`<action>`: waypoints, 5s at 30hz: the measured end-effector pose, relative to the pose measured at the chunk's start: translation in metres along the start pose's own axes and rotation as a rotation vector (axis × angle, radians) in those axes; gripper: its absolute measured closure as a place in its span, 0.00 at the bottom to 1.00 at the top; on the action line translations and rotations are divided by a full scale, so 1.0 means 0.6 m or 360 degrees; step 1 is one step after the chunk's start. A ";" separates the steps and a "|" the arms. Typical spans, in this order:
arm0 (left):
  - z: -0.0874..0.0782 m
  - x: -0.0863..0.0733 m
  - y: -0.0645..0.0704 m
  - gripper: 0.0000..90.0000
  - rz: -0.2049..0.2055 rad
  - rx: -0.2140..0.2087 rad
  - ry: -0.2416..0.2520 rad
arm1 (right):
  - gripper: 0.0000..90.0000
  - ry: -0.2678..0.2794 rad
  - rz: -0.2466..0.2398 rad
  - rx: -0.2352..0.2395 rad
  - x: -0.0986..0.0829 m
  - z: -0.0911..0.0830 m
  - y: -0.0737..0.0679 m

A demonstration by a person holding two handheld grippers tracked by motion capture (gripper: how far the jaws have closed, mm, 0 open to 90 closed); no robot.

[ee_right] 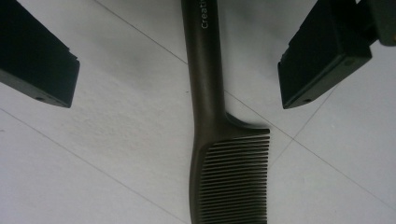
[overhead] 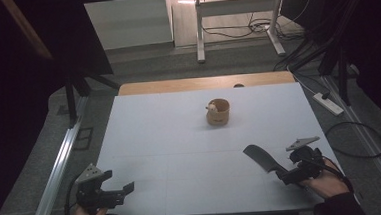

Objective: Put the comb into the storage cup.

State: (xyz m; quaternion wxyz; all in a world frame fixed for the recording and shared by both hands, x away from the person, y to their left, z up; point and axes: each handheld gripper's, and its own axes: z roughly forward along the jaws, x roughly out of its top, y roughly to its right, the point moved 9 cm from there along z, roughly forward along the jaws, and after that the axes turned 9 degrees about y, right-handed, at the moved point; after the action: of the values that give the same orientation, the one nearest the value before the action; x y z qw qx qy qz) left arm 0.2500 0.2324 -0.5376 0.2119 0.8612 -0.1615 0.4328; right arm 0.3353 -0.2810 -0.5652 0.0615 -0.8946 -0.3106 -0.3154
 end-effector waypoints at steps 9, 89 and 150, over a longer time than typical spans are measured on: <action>0.000 0.000 0.000 0.03 0.0002 -0.0001 -0.0001 | 0.00 -0.0045 -0.0025 0.0041 -0.009 0.018 -0.002; 0.003 -0.001 0.009 0.04 0.0069 -0.0055 -0.0034 | 0.81 0.0122 -0.0036 0.0283 0.023 -0.011 -0.025; 0.050 0.035 0.066 0.00 0.0206 -0.0282 -0.0108 | 0.80 0.0464 -0.0195 0.0387 0.087 -0.047 -0.080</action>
State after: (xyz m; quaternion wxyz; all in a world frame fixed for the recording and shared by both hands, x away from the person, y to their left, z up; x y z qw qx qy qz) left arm 0.2640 0.1814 -0.5275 0.2534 0.8409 -0.2614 0.4003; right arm 0.3236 -0.2247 -0.5154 0.1941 -0.8049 -0.3880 -0.4049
